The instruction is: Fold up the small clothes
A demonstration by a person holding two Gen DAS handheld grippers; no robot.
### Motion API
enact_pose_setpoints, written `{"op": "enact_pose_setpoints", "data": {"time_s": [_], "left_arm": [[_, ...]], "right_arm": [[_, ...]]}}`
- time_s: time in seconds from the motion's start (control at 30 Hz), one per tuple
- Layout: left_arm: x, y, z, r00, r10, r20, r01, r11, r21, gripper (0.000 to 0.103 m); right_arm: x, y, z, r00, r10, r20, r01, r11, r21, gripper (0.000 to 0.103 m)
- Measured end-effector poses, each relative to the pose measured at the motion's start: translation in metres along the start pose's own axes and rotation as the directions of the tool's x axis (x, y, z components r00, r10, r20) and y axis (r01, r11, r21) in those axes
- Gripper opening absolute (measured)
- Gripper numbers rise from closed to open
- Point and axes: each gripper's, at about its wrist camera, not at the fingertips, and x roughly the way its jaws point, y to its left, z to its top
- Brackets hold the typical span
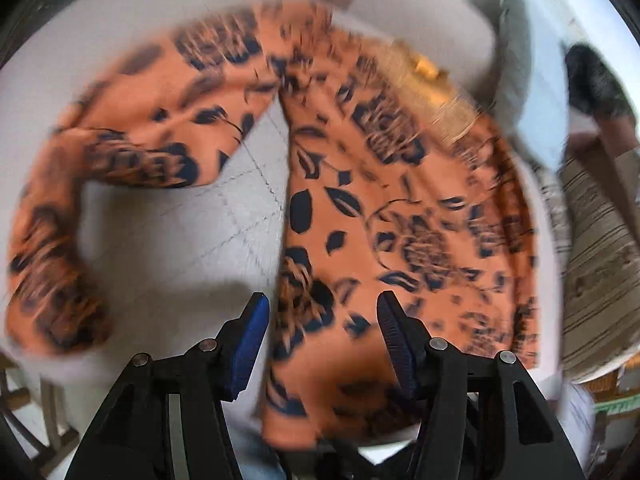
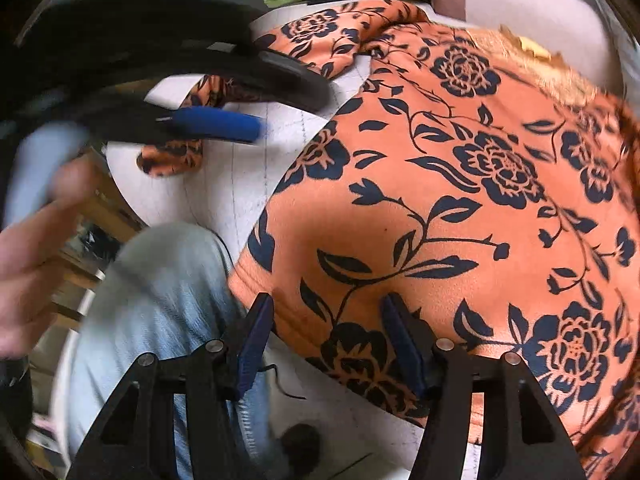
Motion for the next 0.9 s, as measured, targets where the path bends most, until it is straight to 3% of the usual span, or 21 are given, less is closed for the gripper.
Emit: {"op": "enact_pose_setpoints", "data": {"time_s": [0.07,0.13,0.17,0.2,0.27,0.37,0.47,0.53,0.6,0.67,0.7,0.77,0.9], "left_arm": [[0.018,0.005,0.01,0.999,0.023,-0.035,-0.023,1.0,-0.004,0.055],[0.026,-0.003,0.015,0.999,0.036,-0.016,-0.036,0.999,0.008,0.052],[0.033,-0.008,0.019,0.999,0.05,-0.009,-0.05,0.998,0.028,0.024],[0.037,-0.012,0.019,0.998,0.067,-0.019,-0.066,0.997,0.049,0.006],[0.016,-0.009,0.01,0.998,0.065,-0.011,-0.064,0.996,0.06,0.004],[-0.031,-0.009,-0.009,0.998,0.005,0.07,-0.009,0.998,0.066,0.004],[-0.022,0.005,-0.016,0.997,0.073,0.035,-0.074,0.997,0.022,0.005],[0.0,0.009,-0.017,0.991,0.13,-0.025,-0.13,0.991,0.005,0.009],[-0.004,-0.003,-0.018,0.989,0.148,0.013,-0.148,0.988,0.03,0.012],[-0.014,-0.016,-0.02,0.988,0.155,0.026,-0.157,0.986,0.055,0.02],[-0.017,-0.022,-0.024,0.986,0.158,0.044,-0.161,0.985,0.06,0.027],[-0.031,-0.033,-0.032,0.985,0.154,0.082,-0.159,0.985,0.068,0.032],[-0.047,-0.048,-0.048,0.99,0.088,0.114,-0.094,0.994,0.053,0.041]], "right_arm": [[-0.001,0.003,-0.008,0.997,-0.07,0.01,0.07,0.996,-0.046,0.03],[-0.002,0.001,-0.013,0.994,-0.108,0.031,0.11,0.992,-0.059,0.017],[-0.003,-0.002,-0.014,0.993,-0.112,0.037,0.113,0.992,-0.052,0.008],[-0.005,-0.006,-0.013,0.993,-0.107,0.039,0.108,0.994,-0.033,0.004],[-0.009,-0.012,-0.012,0.997,-0.069,0.036,0.069,0.998,0.007,0.002],[-0.027,-0.011,-0.016,0.999,0.015,0.046,-0.016,1.0,0.023,0.002],[-0.036,-0.007,-0.03,0.997,0.055,0.05,-0.056,0.998,0.015,0.002],[-0.023,-0.017,-0.034,0.996,0.091,0.013,-0.092,0.993,0.073,0.003],[-0.025,-0.027,-0.032,0.994,0.111,-0.003,-0.109,0.986,0.128,0.009],[-0.048,-0.032,-0.029,0.99,0.134,0.046,-0.139,0.98,0.142,0.015],[-0.065,-0.036,-0.029,0.987,0.137,0.086,-0.148,0.978,0.144,0.022],[-0.093,-0.052,-0.029,0.978,0.134,0.162,-0.162,0.971,0.174,0.057],[-0.125,-0.107,-0.028,0.963,0.085,0.255,-0.164,0.937,0.308,0.058]]}}
